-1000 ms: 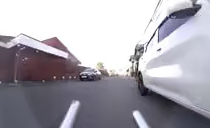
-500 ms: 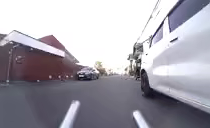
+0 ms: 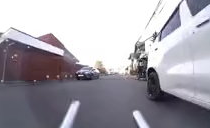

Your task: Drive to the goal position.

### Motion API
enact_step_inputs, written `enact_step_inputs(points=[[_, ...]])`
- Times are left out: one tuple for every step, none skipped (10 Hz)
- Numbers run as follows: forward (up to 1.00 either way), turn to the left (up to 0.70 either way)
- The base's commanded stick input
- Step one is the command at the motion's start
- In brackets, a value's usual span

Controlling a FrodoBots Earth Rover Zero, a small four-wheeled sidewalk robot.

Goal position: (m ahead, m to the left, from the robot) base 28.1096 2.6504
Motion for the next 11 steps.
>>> enact_step_inputs(points=[[0.85, 0.0], [0.85, 0.0], [0.85, 0.0], [0.85, 0.0], [0.85, -0.34], [0.85, -0.34], [0.85, -0.34], [0.85, -0.34], [0.85, -0.34], [0.85, -0.34], [0.85, -0.34]])
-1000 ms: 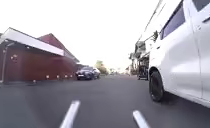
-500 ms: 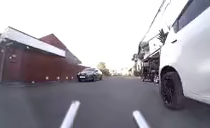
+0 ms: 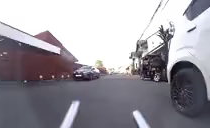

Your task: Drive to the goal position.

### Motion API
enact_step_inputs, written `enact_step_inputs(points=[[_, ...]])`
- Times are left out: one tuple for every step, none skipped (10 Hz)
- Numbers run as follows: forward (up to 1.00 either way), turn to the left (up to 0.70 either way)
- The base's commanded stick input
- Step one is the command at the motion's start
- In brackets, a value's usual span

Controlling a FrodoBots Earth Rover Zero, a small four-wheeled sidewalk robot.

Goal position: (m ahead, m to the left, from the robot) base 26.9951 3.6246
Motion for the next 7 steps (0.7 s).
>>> enact_step_inputs(points=[[0.85, -0.31], [0.85, 0.0], [0.85, 0.0], [0.85, 0.0], [0.85, 0.0], [0.85, 0.0], [0.85, 0.0]])
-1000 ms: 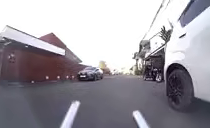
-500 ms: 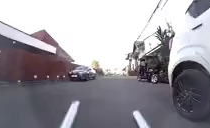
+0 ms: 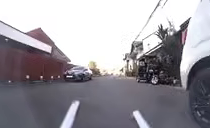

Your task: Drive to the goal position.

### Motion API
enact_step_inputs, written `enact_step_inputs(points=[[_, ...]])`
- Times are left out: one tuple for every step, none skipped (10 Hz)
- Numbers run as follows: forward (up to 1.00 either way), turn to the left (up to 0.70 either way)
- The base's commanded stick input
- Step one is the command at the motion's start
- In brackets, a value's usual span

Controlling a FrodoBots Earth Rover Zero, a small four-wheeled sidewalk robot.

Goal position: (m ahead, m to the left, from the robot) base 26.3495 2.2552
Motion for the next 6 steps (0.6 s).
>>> enact_step_inputs(points=[[0.85, -0.02], [0.85, -0.34], [0.85, -0.34], [0.85, -0.34], [0.85, -0.34], [0.85, -0.34]])
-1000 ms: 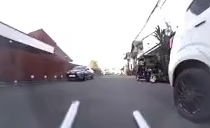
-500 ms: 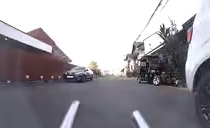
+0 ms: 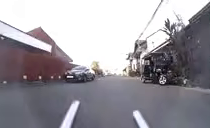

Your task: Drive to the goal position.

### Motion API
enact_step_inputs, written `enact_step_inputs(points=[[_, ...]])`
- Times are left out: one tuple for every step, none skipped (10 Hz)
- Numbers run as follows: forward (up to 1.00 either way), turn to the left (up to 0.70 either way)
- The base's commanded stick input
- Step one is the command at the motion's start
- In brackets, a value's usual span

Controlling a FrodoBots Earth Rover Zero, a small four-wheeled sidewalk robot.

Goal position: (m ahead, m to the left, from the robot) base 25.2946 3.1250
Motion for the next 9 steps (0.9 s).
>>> enact_step_inputs(points=[[0.85, -0.34], [0.85, -0.34], [0.85, -0.34], [0.85, -0.34], [0.85, -0.34], [0.85, -0.34], [0.85, -0.34], [0.85, -0.34], [0.85, -0.34]])
